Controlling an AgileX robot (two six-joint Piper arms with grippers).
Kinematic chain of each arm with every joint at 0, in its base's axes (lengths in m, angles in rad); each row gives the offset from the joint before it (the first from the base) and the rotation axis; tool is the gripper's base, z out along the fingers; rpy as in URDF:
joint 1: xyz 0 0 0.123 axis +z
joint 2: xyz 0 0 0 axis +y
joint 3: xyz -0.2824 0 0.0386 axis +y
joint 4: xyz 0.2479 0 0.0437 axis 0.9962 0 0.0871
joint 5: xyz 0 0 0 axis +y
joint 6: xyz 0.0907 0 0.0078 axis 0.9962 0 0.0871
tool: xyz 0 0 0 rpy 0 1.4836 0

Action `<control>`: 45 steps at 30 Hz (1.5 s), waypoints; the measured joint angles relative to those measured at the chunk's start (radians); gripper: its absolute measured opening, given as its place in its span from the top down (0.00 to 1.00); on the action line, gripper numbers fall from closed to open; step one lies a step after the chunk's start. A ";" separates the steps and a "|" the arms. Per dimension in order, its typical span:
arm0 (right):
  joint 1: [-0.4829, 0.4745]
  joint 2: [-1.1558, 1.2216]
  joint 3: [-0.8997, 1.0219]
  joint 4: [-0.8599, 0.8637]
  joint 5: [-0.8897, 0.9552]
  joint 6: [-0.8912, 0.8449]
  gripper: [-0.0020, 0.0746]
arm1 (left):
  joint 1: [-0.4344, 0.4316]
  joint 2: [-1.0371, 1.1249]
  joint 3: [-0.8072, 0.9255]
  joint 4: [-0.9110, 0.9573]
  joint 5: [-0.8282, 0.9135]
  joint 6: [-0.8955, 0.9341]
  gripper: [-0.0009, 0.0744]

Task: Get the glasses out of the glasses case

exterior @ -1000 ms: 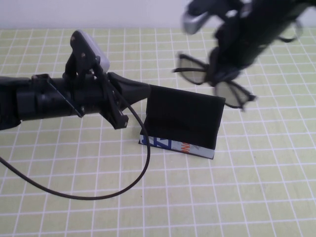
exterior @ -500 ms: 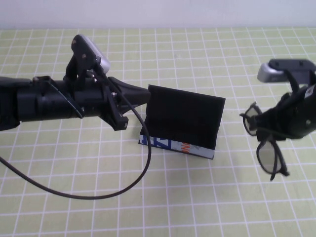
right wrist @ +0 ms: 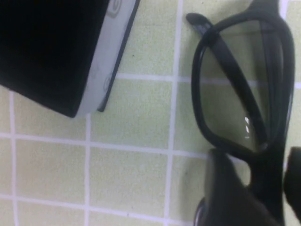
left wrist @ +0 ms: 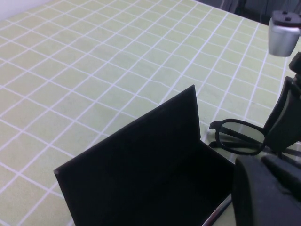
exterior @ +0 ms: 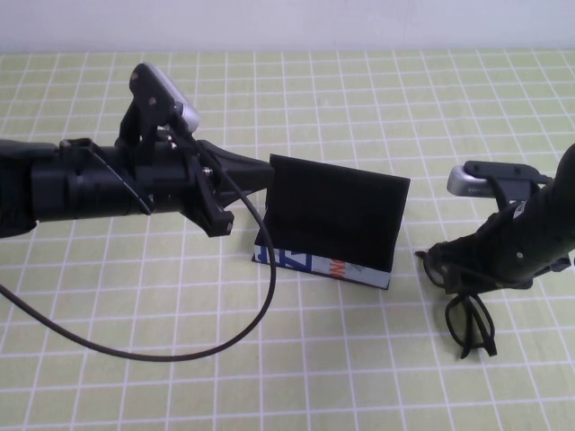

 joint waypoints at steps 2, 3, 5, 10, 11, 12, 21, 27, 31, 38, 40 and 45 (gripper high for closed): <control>0.000 0.000 0.000 0.000 -0.002 0.000 0.60 | 0.000 0.000 0.000 0.000 0.000 -0.001 0.99; 0.000 -0.004 0.000 -0.002 -0.002 0.000 0.59 | 0.000 0.000 0.000 0.000 0.000 -0.002 0.99; 0.000 -0.026 0.001 -0.002 0.006 0.000 0.57 | 0.000 0.000 0.000 0.001 -0.002 -0.007 0.99; 0.000 -0.158 0.001 -0.004 0.087 0.000 0.57 | 0.000 0.000 0.000 -0.005 -0.030 -0.101 0.99; 0.000 -0.196 0.001 -0.004 0.115 0.000 0.59 | 0.000 0.000 0.000 -0.006 -0.032 -0.114 0.99; 0.000 -0.230 0.005 -0.004 0.142 0.000 0.60 | 0.000 0.000 0.000 -0.006 -0.037 -0.122 0.99; -0.002 -0.729 0.193 -0.034 0.254 0.000 0.95 | 0.000 -0.190 0.125 -0.078 -0.229 -0.168 0.99; -0.002 -1.126 0.325 -0.034 0.271 0.000 0.99 | 0.000 -0.434 0.290 -0.092 -0.385 -0.162 0.99; -0.006 -1.323 0.391 -0.034 0.246 0.000 0.99 | 0.000 -0.605 0.395 -0.096 -0.456 -0.162 0.99; -0.007 -1.491 0.548 -0.026 -0.051 -0.034 0.99 | 0.000 -0.899 0.570 -0.107 -0.587 -0.174 0.99; -0.007 -1.492 0.625 -0.022 -0.188 -0.049 0.99 | 0.000 -0.983 0.628 -0.109 -0.620 -0.178 0.99; -0.007 -1.449 0.831 -0.017 -0.583 -0.060 0.99 | 0.000 -1.152 0.772 -0.115 -0.661 -0.180 0.99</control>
